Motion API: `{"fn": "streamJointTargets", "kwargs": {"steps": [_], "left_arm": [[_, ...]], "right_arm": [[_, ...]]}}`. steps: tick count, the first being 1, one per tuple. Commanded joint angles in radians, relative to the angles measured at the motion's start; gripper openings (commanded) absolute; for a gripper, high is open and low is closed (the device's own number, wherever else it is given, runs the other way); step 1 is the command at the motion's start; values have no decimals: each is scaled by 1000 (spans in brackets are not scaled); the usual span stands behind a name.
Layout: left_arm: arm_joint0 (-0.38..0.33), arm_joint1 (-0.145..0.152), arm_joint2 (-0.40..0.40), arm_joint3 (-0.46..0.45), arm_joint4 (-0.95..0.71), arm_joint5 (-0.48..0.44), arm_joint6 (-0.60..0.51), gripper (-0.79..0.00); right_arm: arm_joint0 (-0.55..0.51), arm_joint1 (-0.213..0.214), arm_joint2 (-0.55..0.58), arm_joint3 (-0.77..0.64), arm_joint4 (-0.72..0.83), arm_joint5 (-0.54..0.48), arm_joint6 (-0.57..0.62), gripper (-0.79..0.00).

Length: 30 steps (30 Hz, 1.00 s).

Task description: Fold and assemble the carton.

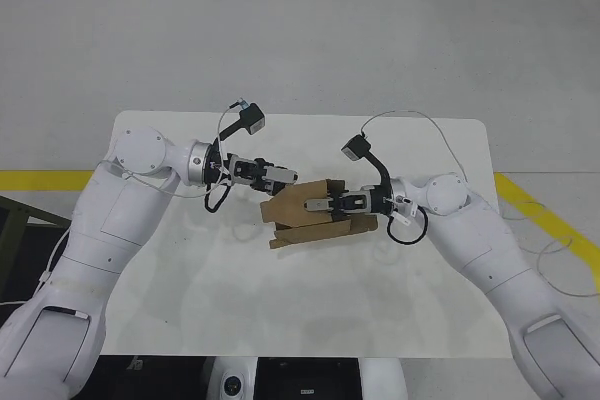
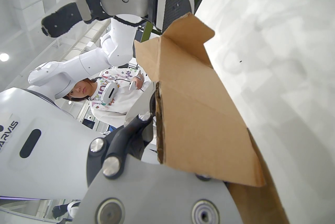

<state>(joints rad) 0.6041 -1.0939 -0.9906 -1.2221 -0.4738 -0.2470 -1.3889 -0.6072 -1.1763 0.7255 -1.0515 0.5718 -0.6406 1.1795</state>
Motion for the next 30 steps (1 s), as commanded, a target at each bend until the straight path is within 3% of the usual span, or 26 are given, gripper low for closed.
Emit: {"fn": "streamJointTargets", "kwargs": {"steps": [1,12,30], "left_arm": [[-1,0,-1,3,-1,0,-3,0],[10,8,-17,-22,24,6,3,0],[29,-5,21,-43,-21,15,-3,0]], "right_arm": [[1,-1,1,6,-1,2,2,-785],[4,4,55,53,12,-39,-39,-785],[-14,-3,119,62,-46,-67,-163,-785]]}}
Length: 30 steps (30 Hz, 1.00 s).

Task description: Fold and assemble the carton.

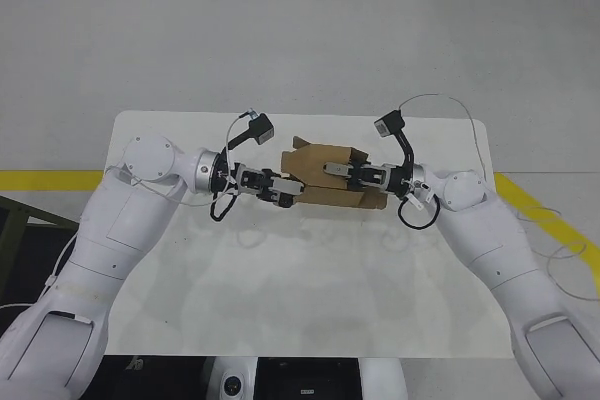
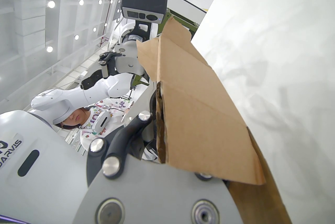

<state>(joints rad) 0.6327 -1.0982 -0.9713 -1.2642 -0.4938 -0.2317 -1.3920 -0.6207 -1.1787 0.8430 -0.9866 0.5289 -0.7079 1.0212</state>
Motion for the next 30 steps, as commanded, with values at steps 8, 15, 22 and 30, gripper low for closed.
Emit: {"fn": "streamJointTargets", "kwargs": {"steps": [8,15,22,30], "left_arm": [[-5,-9,22,1,-10,-3,4,0],[-5,-12,28,4,-11,-2,1,0],[-12,-18,38,10,-12,-5,2,0],[-19,-20,34,19,-7,-7,1,0]], "right_arm": [[-7,-7,20,-17,-40,-1,-62,-785],[-10,-11,30,-28,-60,4,-75,-785],[-20,-17,31,-47,-69,3,-79,-785],[-35,-23,32,-55,-76,7,-70,-785]]}}
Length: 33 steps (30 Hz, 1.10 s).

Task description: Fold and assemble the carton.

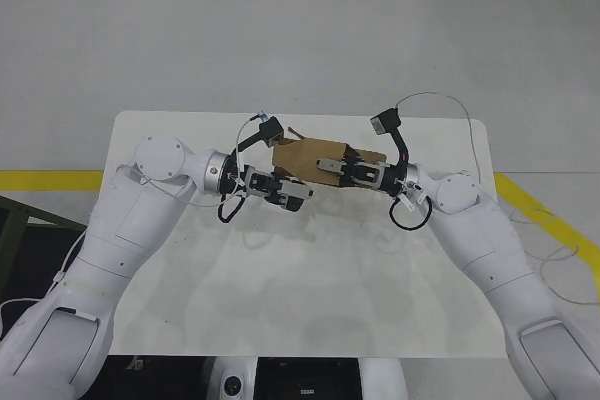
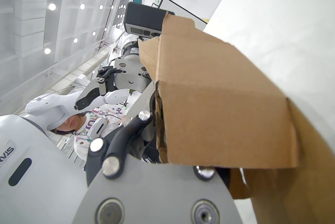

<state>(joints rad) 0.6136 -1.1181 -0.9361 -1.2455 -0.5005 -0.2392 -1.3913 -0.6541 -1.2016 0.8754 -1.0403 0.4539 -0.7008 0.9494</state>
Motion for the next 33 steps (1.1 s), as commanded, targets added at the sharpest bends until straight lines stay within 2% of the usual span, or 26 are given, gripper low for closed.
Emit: {"fn": "streamJointTargets", "kwargs": {"steps": [1,14,27,33], "left_arm": [[-1,0,-2,2,2,1,0,0],[5,4,-17,0,16,8,-7,0],[23,36,-105,41,84,10,-3,0],[35,48,-121,53,187,-3,61,0]], "right_arm": [[-4,-1,1,-1,-3,-1,1,-785],[-7,-5,28,20,0,-5,9,-785],[-44,36,133,29,67,43,195,-785],[-64,48,154,-14,84,76,246,-785]]}}
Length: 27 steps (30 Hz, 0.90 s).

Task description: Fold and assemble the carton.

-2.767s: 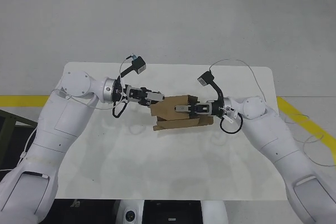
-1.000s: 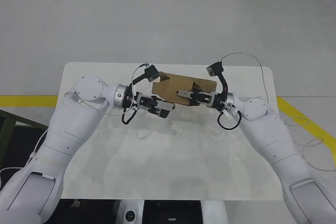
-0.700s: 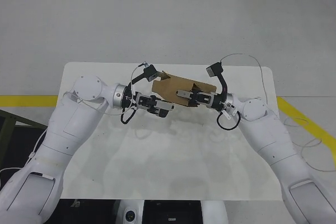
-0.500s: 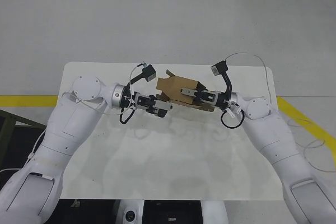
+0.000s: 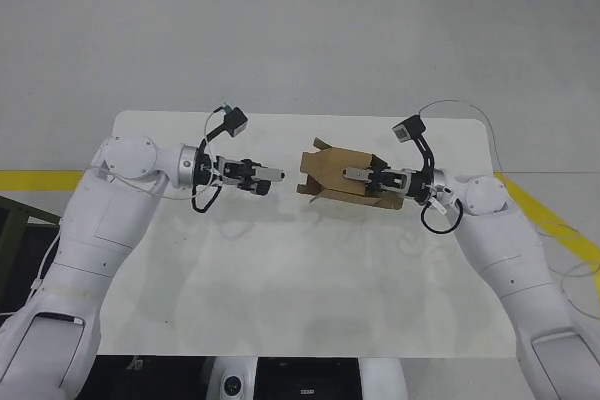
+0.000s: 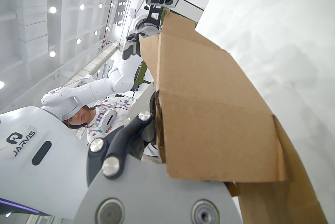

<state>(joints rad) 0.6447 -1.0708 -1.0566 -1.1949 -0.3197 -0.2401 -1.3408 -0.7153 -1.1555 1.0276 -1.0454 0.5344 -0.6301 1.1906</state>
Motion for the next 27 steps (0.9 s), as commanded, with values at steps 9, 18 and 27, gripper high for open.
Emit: {"fn": "streamJointTargets", "kwargs": {"steps": [9,18,27], "left_arm": [[3,2,41,13,158,-1,56,0],[-19,-8,88,29,226,13,100,0],[-40,-24,129,49,218,8,103,0]], "right_arm": [[-34,14,18,-65,39,26,25,-785],[-41,20,21,-91,64,28,28,-785],[-34,20,5,-112,79,32,32,-785]]}}
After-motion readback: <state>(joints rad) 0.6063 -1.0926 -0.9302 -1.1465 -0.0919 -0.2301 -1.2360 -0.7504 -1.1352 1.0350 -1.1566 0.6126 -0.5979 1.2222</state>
